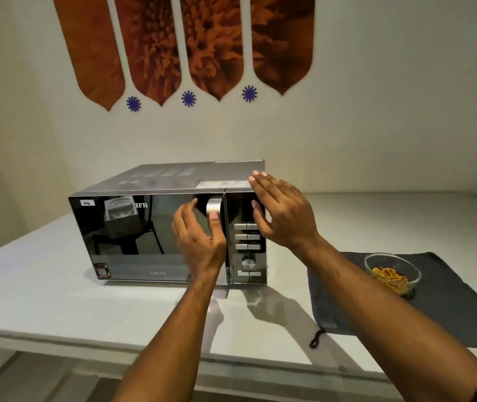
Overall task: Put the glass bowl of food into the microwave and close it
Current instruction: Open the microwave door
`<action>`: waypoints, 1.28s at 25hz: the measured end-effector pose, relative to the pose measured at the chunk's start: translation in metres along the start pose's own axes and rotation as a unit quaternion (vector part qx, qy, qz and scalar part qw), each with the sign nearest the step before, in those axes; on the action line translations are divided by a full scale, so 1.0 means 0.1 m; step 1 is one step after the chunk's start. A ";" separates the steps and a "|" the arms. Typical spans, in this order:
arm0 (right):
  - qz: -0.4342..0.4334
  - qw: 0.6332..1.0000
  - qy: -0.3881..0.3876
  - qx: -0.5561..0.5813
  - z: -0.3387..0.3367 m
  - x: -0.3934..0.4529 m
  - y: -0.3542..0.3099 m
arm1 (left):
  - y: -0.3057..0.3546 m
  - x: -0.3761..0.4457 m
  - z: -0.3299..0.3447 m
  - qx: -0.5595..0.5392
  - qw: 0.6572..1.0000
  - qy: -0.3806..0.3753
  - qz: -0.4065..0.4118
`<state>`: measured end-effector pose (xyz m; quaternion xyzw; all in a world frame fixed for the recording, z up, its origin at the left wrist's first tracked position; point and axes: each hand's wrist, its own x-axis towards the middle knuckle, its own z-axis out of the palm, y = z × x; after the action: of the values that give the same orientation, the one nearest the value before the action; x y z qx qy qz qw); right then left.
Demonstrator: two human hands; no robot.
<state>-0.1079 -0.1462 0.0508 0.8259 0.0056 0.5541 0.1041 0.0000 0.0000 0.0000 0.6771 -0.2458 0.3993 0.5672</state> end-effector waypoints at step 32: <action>0.134 0.983 0.008 0.123 0.59 -0.81 -0.49 | -0.21 -0.39 -0.06 -0.207 0.915 -0.107 -0.330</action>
<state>-0.0797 -0.1177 -0.0531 0.8212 -0.0357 0.5648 -0.0736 -0.0072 0.0058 -0.0437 0.6257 -0.1452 0.0549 0.7644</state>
